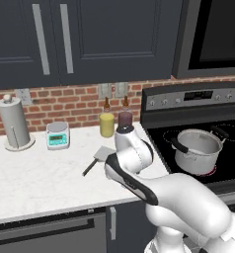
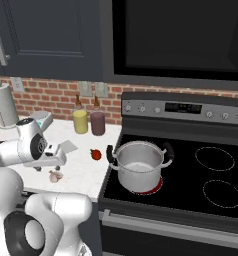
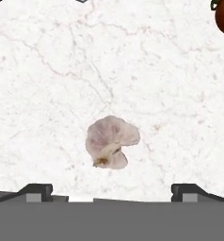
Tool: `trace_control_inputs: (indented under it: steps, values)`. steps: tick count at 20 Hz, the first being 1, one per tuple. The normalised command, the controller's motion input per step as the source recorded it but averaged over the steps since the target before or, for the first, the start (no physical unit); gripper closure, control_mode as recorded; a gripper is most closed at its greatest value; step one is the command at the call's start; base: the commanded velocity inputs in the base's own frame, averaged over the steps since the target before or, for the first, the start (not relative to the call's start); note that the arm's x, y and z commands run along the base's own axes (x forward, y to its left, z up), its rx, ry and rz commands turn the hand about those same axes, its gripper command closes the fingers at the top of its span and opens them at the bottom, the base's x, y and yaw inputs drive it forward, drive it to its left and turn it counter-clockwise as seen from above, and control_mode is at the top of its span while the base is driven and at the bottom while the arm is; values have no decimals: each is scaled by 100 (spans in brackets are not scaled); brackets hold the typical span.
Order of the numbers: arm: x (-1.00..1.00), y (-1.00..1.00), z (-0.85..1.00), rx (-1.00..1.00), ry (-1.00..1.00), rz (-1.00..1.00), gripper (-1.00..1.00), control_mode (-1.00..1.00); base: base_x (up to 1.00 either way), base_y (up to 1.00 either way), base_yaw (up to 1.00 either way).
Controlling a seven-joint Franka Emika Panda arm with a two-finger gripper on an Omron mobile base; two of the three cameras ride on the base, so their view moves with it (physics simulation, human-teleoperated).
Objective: Put the garlic and tomato in the pot. Retrieve the spatula and lightly stir the vegetables in the pot.
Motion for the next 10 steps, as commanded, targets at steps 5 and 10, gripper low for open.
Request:
trace_control_inputs:
  steps: [5,10]
  values:
    - [-1,-17,-17,0,8,0,-100,-100,0,0,0]
    - [14,0,-33,0,11,1,-100,-100,0,0,0]
